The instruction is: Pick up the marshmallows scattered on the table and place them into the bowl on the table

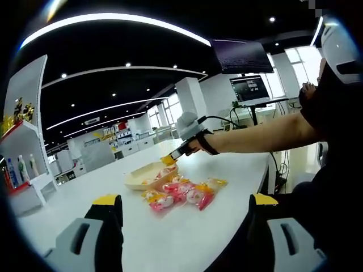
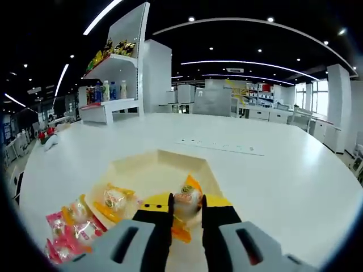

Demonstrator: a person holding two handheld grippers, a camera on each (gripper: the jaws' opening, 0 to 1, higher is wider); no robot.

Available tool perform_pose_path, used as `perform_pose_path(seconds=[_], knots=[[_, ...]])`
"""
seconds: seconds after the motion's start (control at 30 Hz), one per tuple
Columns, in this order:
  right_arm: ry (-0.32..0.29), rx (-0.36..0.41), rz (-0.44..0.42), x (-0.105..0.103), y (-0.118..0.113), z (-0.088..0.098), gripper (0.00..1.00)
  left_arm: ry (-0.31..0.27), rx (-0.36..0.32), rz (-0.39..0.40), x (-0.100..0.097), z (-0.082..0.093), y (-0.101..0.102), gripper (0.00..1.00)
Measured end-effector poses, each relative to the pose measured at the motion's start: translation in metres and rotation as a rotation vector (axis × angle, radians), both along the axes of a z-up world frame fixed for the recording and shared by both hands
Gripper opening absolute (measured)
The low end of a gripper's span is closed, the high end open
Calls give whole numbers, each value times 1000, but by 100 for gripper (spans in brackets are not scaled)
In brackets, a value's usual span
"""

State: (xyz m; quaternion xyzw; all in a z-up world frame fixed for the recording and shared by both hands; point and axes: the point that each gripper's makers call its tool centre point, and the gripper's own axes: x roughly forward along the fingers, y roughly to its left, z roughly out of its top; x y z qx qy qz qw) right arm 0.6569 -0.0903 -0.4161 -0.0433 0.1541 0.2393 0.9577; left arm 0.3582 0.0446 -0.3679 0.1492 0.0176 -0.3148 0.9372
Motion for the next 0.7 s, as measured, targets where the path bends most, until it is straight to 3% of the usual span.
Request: perform_pose_path(seconds=[0.7], knots=[[-35,32,-8,-2,1,-4,18,-2,-14,10,2,3,3,91]])
